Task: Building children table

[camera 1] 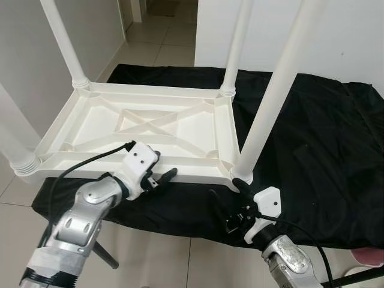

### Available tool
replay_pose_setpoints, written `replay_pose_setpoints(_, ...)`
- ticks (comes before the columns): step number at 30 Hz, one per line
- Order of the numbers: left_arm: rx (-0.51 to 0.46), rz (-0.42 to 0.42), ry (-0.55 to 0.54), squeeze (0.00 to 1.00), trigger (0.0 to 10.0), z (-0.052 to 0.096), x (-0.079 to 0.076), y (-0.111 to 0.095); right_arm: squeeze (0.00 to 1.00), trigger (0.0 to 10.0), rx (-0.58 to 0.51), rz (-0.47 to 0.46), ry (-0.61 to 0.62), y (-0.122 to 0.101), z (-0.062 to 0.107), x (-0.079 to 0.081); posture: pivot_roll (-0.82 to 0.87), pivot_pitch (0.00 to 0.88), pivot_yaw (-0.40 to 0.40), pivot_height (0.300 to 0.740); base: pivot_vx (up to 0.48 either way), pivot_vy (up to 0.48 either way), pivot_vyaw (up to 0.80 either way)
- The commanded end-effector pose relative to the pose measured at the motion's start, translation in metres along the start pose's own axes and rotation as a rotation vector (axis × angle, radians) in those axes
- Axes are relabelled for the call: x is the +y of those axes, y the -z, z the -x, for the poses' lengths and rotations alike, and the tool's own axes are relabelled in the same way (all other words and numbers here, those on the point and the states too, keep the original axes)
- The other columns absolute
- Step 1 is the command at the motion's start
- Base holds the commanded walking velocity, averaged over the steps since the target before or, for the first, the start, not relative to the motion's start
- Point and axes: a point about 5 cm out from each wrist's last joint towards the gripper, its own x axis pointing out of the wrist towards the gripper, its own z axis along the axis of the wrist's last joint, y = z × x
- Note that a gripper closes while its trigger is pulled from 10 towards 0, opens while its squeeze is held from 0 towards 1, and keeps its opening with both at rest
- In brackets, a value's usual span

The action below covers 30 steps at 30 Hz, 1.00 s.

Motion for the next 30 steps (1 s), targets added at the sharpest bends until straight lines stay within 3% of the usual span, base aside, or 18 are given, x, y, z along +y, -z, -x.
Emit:
replay_pose_setpoints(1, 0.017, -0.013, -0.021, 0.00, 10.0, 0.003, 0.005, 0.004, 0.00, 10.0, 0.007, -0.027, 0.006, 0.002, -0.003, -0.001, -0.03, 0.062, 0.015, 0.740, 0.000, 0.000, 0.00)
replay_pose_setpoints(10, 0.044, -0.043, -0.010, 0.00, 10.0, 0.007, 0.010, 0.007, 0.00, 10.0, -0.023, -0.100, 0.021, 0.003, -0.019, -0.002, -0.02, 0.060, 0.038, 0.740, 0.000, 0.000, 0.00)
replay_pose_setpoints(16, 0.092, -0.046, 0.012, 0.00, 10.0, 0.009, 0.012, 0.018, 0.00, 10.0, -0.100, -0.175, 0.131, -0.005, -0.035, -0.002, -0.03, 0.063, 0.060, 0.740, 0.000, 0.000, 0.00)
replay_pose_setpoints(24, 0.133, -0.056, 0.071, 0.00, 10.0, 0.008, 0.016, 0.026, 0.00, 10.0, -0.123, -0.154, 0.209, -0.008, -0.036, -0.016, -0.04, 0.059, 0.082, 0.740, 0.000, 0.000, 0.00)
replay_pose_setpoints(30, 0.208, -0.107, 0.105, 0.00, 10.0, 0.010, 0.025, 0.039, 0.00, 10.0, -0.128, -0.114, 0.294, -0.009, -0.035, -0.033, -0.06, 0.052, 0.097, 0.740, 0.000, 0.000, 0.00)
